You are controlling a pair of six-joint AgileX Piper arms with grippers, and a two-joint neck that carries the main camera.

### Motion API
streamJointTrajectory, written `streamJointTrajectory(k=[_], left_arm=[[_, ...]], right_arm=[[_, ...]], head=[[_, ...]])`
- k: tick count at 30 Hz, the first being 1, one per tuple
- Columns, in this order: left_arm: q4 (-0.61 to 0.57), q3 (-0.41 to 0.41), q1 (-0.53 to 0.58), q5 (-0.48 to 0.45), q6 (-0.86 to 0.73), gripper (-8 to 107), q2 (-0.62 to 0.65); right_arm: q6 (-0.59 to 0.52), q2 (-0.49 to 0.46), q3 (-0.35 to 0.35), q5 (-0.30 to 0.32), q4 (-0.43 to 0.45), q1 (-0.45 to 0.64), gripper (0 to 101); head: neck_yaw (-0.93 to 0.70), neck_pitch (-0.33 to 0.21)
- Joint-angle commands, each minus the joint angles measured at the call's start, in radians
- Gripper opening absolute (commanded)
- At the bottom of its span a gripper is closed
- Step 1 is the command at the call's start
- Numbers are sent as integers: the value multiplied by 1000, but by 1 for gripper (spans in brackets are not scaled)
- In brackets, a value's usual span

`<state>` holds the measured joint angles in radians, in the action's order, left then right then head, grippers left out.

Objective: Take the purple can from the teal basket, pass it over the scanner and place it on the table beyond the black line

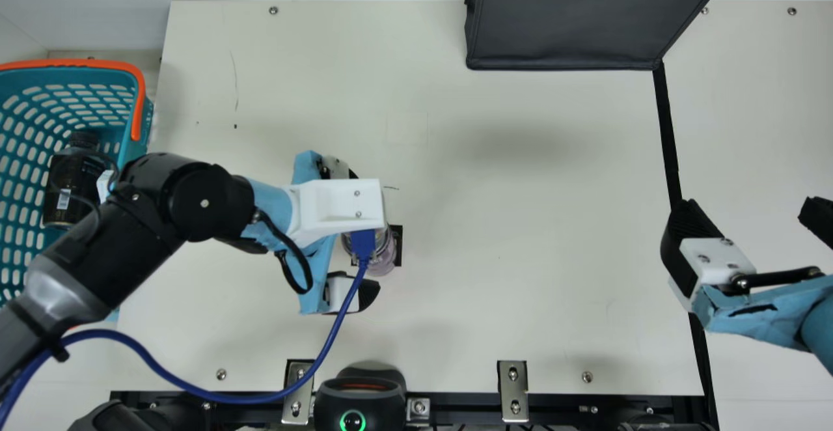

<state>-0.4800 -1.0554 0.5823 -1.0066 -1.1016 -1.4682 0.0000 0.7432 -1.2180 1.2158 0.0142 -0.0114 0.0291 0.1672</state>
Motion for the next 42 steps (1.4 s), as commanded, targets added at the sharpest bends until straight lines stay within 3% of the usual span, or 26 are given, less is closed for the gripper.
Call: streamJointTrajectory(k=[1, 16, 24, 33, 42], left_arm=[[12, 11, -5, -2, 1, 90, 11], [98, 150, -111, -17, 81, 90, 179], [102, 168, -197, -67, 206, 90, 295], [105, 140, -250, -122, 451, 90, 413], [180, 80, -132, -112, 823, 90, 466]], right_arm=[[0, 0, 0, 0, 0, 0, 95], [0, 0, 0, 0, 0, 0, 95], [0, 0, 0, 0, 0, 0, 95], [0, 0, 0, 0, 0, 0, 95], [0, 0, 0, 0, 0, 0, 95]], head=[[-2, -29], [-2, -29], [-2, -29], [-2, -29], [-2, -29]])
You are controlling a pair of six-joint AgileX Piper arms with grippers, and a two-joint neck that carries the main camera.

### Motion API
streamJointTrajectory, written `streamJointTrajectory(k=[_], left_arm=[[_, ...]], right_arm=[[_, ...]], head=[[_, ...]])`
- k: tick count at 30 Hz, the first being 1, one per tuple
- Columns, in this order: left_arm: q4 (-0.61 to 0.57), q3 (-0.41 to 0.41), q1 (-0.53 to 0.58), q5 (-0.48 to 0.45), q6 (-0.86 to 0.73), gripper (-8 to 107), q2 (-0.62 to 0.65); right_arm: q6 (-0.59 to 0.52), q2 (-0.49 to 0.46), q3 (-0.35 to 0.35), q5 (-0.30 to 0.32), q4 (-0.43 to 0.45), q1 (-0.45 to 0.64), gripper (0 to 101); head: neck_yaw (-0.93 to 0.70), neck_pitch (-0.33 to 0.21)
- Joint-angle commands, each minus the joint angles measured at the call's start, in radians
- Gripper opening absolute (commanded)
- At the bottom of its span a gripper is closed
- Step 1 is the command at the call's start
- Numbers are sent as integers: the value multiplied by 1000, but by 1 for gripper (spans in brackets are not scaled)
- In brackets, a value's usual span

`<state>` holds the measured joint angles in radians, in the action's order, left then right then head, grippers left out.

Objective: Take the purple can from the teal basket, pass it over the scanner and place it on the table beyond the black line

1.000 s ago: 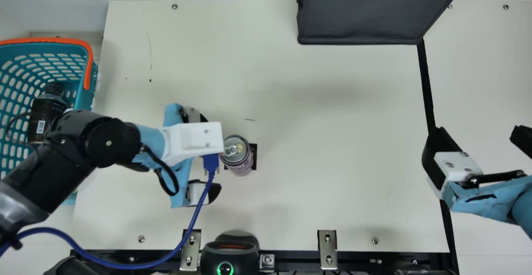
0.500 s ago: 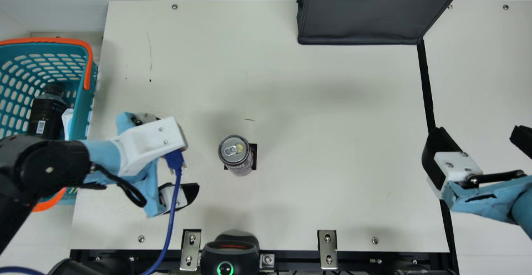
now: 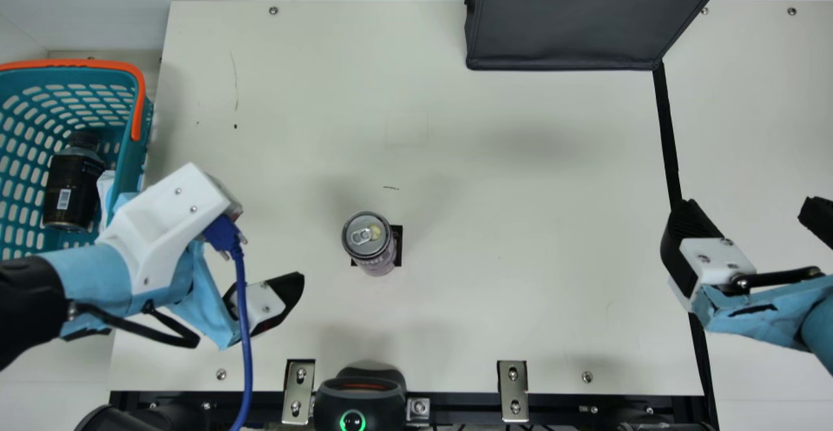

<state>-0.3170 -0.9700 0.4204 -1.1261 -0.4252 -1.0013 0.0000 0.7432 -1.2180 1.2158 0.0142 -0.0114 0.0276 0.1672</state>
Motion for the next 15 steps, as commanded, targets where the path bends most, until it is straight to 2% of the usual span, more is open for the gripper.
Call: streamJointTrajectory(k=[1, 8, 15], left_arm=[[32, -13, 49, 13, 188, 90, -2], [172, -80, 200, 58, 505, 90, -46], [319, -159, 347, 60, 810, 90, -109]], right_arm=[[0, 0, 0, 0, 0, 0, 95], [0, 0, 0, 0, 0, 0, 95], [0, 0, 0, 0, 0, 0, 95]], head=[[0, -29], [0, -29], [0, -29]])
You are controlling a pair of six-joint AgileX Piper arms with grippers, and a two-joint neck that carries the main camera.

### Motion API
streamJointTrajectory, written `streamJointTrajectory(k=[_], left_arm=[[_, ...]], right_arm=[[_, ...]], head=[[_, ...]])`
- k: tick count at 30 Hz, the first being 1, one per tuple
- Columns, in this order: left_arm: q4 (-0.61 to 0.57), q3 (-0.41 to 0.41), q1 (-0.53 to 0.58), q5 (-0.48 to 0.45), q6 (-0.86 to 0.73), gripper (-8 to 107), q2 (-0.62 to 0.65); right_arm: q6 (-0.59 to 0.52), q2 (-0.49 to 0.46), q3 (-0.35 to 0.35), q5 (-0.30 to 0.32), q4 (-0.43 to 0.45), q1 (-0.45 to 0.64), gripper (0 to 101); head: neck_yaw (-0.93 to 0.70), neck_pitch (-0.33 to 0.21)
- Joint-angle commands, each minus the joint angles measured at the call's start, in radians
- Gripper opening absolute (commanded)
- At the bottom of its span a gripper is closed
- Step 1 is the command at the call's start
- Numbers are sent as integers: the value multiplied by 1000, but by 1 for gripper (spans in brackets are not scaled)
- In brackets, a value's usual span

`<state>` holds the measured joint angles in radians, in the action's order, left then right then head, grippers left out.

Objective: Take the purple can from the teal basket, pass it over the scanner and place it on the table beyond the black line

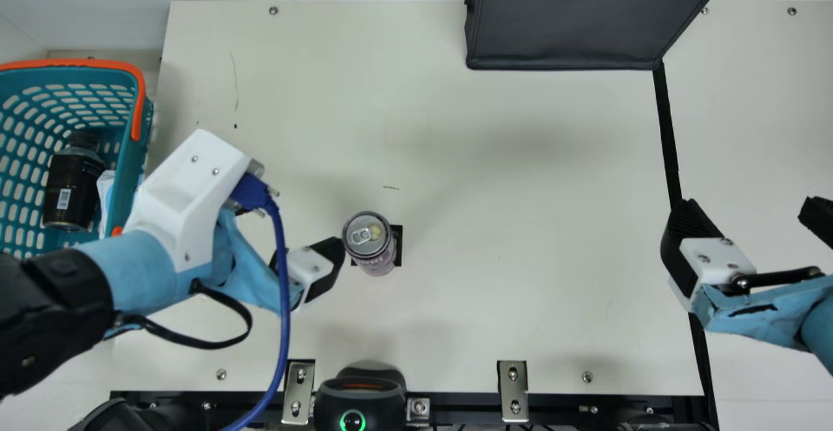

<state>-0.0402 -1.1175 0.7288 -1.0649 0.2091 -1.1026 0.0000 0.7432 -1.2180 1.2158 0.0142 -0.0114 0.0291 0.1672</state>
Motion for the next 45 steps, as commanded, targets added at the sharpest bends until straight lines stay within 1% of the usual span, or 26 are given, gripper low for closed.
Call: streamJointTrajectory(k=[1, 10, 14, 20, 25, 31, 45], left_arm=[[62, -22, 58, -4, 217, 90, -17], [199, -91, 199, -42, 550, 90, -99], [245, -108, 249, -57, 665, 90, -135], [303, -120, 308, -71, 794, 90, -188], [345, -123, 342, -79, 865, 90, -235], [378, -118, 362, -76, 914, 90, -288], [392, -99, 365, -39, 935, 90, -397]], right_arm=[[0, 0, 0, 0, 0, 0, 95], [0, 0, 0, 0, 0, 0, 95], [0, 0, 0, 0, 0, 0, 95], [0, 0, 0, -1, 0, 0, 95], [0, 0, 0, -1, 0, 0, 95], [0, 0, 0, -1, 0, 0, 95], [0, 0, 0, -1, 0, 0, 95]], head=[[-2, -29], [-2, -29], [-2, -29], [-2, -29], [-2, -29], [-2, -29], [-2, -29]])
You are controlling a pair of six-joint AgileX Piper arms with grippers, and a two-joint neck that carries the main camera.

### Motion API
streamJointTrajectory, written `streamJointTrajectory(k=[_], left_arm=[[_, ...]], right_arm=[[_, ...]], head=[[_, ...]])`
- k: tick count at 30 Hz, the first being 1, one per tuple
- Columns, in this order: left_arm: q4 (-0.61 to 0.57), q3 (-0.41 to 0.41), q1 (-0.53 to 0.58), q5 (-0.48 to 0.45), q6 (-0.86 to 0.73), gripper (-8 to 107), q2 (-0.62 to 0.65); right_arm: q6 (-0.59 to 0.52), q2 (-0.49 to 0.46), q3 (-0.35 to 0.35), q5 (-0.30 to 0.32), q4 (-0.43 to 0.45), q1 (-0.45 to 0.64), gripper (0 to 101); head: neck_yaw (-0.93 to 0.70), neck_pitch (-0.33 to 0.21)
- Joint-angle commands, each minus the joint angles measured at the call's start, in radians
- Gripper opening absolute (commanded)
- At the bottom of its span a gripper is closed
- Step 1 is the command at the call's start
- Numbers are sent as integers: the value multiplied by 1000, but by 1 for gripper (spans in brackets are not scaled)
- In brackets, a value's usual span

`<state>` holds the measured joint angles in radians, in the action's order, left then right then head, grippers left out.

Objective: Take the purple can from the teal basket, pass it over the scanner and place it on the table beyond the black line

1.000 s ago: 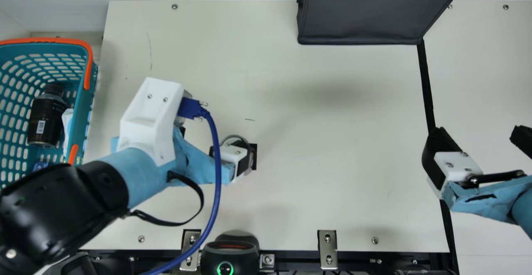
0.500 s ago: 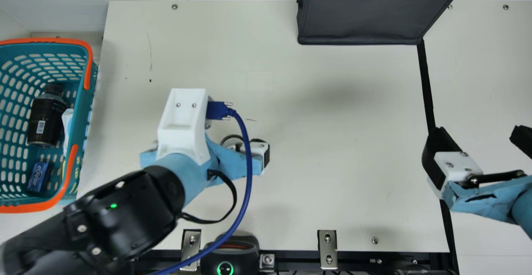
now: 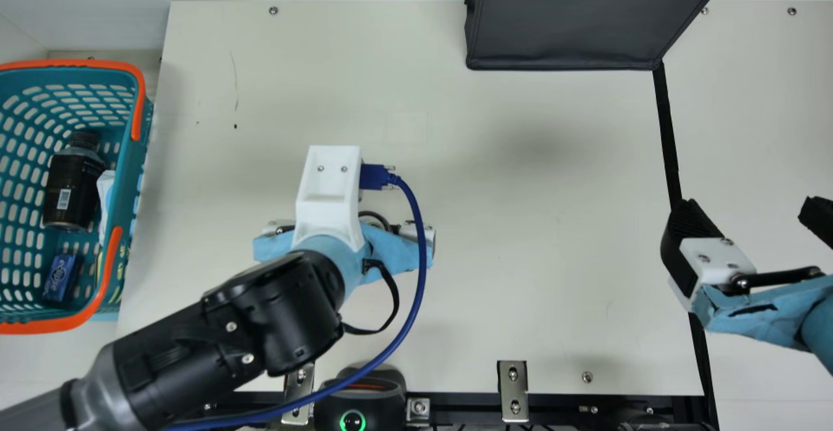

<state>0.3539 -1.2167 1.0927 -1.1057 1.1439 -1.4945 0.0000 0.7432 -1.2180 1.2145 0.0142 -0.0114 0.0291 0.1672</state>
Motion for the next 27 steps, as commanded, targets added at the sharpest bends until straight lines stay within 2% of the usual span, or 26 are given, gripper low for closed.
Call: streamJointTrajectory(k=[1, 10, 24, 25, 27], left_arm=[[-2, 0, 2, 4, 0, 90, -11], [-3, -3, -2, 14, -1, 90, -50], [-3, 2, -6, 19, -22, -4, -59], [-3, 3, -4, 21, -32, -8, -56], [-4, 7, 0, 24, -57, -8, -47]], right_arm=[[0, 0, 0, 0, 0, 0, 95], [0, 0, 0, 0, 0, 0, 95], [0, 0, 0, 0, 0, 0, 95], [0, 0, 0, 0, 0, 0, 95], [0, 0, 0, 0, 0, 0, 95]], head=[[-2, -29], [-2, -29], [-2, -29], [-2, -29], [-2, -29]])
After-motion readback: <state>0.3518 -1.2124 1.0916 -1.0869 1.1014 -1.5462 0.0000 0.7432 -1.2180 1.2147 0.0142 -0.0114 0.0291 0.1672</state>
